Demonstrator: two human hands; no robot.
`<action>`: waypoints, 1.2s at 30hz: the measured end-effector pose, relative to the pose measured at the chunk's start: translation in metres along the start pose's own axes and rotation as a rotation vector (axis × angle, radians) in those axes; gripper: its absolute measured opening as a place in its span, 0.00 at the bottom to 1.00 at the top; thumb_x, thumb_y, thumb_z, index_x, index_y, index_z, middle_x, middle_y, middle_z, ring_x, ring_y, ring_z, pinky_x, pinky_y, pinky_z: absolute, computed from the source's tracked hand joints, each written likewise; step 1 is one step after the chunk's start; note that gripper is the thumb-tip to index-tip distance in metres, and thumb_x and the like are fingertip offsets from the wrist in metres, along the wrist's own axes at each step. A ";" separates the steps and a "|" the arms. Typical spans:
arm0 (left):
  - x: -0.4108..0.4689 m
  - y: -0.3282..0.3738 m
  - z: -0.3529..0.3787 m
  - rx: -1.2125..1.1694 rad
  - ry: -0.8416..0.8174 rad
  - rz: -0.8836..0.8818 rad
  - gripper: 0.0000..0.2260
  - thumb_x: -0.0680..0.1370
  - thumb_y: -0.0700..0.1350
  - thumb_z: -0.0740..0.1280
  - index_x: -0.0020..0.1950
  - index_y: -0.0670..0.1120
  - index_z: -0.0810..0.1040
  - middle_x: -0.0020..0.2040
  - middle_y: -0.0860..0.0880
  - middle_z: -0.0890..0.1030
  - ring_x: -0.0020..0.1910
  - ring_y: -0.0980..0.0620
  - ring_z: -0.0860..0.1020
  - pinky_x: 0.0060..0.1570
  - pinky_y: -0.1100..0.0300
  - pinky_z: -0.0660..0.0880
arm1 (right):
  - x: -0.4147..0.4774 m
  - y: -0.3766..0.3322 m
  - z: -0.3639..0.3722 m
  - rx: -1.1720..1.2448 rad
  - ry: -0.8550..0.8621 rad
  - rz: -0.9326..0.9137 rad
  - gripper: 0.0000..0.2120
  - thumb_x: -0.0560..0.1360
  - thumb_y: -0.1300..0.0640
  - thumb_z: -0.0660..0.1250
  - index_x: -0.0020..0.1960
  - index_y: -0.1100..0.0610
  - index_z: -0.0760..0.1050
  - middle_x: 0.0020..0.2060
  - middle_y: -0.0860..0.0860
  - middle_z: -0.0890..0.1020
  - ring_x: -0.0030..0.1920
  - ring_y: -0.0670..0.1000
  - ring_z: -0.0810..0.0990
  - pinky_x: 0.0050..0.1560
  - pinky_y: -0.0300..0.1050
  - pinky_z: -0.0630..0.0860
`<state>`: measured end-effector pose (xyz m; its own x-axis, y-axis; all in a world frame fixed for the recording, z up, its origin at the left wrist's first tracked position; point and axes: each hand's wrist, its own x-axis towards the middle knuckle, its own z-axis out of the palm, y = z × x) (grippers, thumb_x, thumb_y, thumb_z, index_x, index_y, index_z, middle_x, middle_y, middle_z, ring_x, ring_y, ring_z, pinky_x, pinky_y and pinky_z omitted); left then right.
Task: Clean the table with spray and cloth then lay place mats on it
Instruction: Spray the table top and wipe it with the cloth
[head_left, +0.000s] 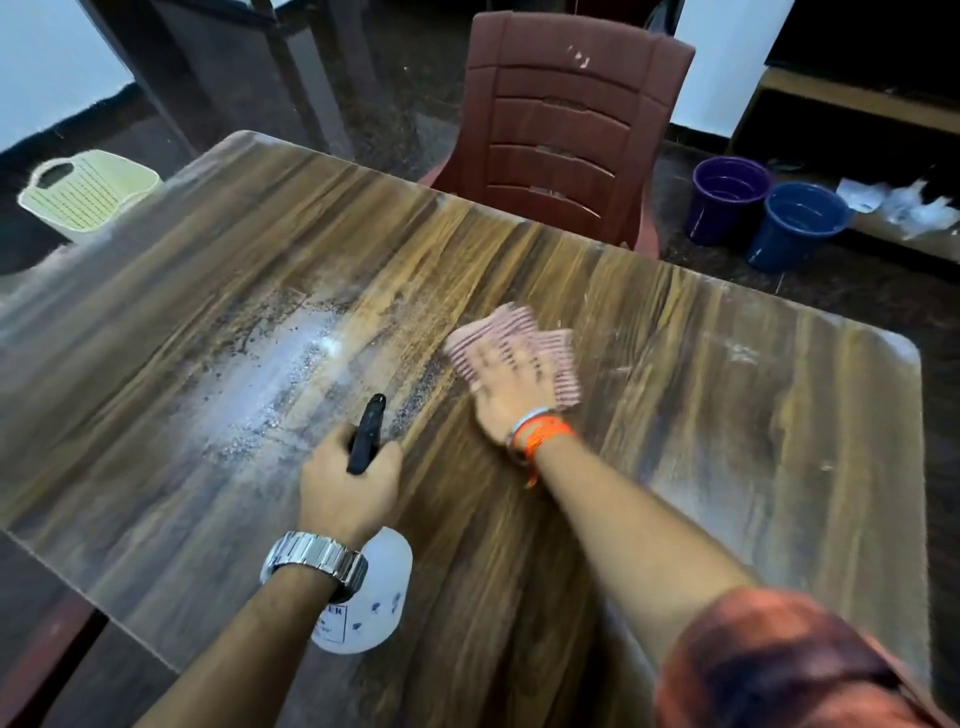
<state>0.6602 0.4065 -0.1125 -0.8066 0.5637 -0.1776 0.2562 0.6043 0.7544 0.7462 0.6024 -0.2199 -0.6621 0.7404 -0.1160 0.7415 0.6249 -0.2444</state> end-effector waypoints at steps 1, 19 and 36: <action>0.001 0.001 0.001 0.007 0.012 -0.003 0.12 0.65 0.52 0.62 0.40 0.44 0.73 0.30 0.41 0.76 0.33 0.34 0.78 0.32 0.48 0.73 | -0.018 -0.025 0.009 -0.019 -0.021 -0.145 0.25 0.79 0.46 0.52 0.75 0.42 0.56 0.76 0.42 0.58 0.76 0.56 0.52 0.72 0.64 0.42; -0.076 -0.074 -0.059 -0.010 0.117 -0.018 0.09 0.71 0.44 0.67 0.37 0.44 0.67 0.29 0.46 0.70 0.28 0.46 0.67 0.29 0.57 0.63 | -0.163 -0.099 0.039 0.013 -0.003 0.016 0.26 0.79 0.46 0.52 0.76 0.43 0.53 0.76 0.42 0.56 0.77 0.55 0.50 0.72 0.62 0.40; -0.167 -0.163 -0.183 -0.037 -0.050 0.069 0.10 0.68 0.48 0.66 0.36 0.43 0.68 0.31 0.45 0.73 0.28 0.45 0.71 0.32 0.45 0.76 | -0.401 -0.119 0.049 0.168 0.172 0.888 0.24 0.81 0.47 0.47 0.77 0.43 0.49 0.77 0.41 0.51 0.77 0.54 0.46 0.73 0.62 0.44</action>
<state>0.6556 0.1112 -0.0903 -0.7602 0.6310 -0.1550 0.2894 0.5423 0.7888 0.9186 0.2190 -0.1910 0.1781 0.9662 -0.1864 0.9356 -0.2249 -0.2721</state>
